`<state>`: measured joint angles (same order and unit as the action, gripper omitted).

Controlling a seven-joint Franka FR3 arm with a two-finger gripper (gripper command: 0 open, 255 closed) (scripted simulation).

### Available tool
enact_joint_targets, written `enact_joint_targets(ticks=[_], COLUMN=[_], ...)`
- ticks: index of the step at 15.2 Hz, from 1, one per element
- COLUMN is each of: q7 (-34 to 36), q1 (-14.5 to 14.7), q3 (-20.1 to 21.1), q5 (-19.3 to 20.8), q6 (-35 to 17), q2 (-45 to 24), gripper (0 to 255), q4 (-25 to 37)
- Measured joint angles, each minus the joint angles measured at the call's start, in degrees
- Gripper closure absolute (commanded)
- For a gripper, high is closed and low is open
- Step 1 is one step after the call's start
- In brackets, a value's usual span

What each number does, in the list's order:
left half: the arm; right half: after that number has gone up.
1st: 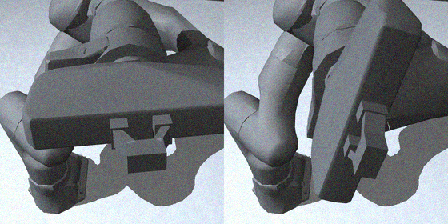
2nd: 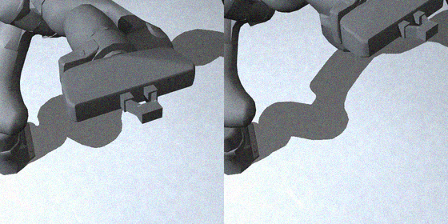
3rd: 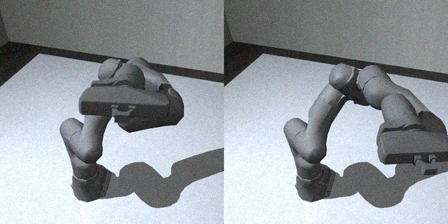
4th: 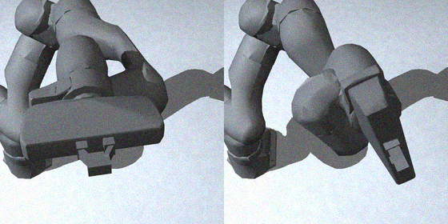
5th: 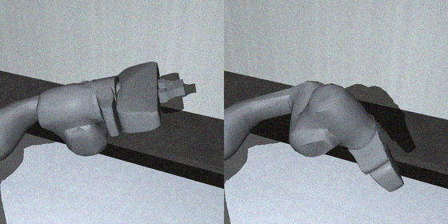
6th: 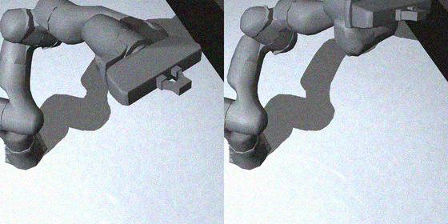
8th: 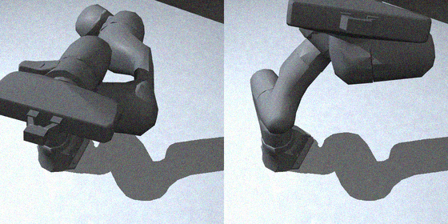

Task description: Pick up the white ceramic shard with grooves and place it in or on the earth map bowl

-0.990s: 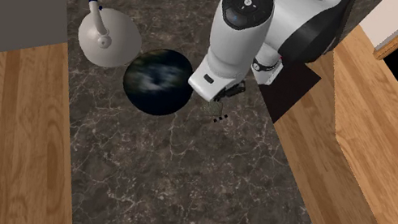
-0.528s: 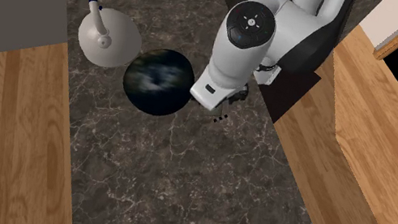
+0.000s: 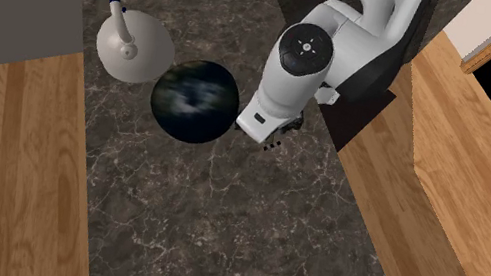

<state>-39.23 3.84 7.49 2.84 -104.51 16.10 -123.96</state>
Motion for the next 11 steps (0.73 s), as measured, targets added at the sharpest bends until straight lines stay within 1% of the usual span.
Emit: enact_joint_targets(ticks=[5,6,11], q7=[0.0,0.0,0.1], q1=[-0.3,-0.3,-0.3], q3=[-0.3,-0.3,-0.3], q5=[0.1,0.1,0.1], q6=[-0.1,-0.2,-0.3], q2=[-0.4,-0.5,-0.5], gripper=[0,255,255], q4=[-0.4,-0.4,-0.4])
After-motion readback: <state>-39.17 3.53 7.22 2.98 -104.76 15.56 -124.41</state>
